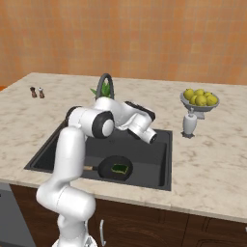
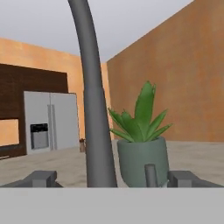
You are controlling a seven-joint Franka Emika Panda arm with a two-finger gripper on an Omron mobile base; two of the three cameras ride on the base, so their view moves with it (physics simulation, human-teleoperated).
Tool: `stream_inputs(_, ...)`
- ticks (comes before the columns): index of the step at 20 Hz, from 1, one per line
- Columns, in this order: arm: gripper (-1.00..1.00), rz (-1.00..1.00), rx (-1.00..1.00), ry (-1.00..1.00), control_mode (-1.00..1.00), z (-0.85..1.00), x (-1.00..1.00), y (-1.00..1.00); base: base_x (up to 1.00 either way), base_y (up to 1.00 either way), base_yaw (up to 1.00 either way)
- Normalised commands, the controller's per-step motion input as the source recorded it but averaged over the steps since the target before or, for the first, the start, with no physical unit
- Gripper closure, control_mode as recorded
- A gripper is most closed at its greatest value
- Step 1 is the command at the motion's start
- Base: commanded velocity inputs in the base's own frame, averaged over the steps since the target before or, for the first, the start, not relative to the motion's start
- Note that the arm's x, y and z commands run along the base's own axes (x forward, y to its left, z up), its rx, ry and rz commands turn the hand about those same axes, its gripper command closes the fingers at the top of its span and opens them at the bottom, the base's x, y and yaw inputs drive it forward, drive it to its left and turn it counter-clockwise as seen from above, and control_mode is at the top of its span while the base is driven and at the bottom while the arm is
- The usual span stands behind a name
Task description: Pick the pan and sponge and place them into the sink. Then turn on the water.
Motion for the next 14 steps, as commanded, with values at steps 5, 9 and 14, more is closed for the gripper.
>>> stream_inputs(5,-1.0,0.0,0.0,-0.01,-1.0,-0.17,0.29,-0.04,0.0,0.0,0.0)
stream_inputs(9,-1.0,0.0,0.0,0.0,-1.0,-0.31,0.36,0.0,0.0,0.0,0.0)
stream_inputs(14,-1.0,0.0,0.0,0.0,-1.0,-0.26,0.38,-0.02,0.0,0.0,0.0)
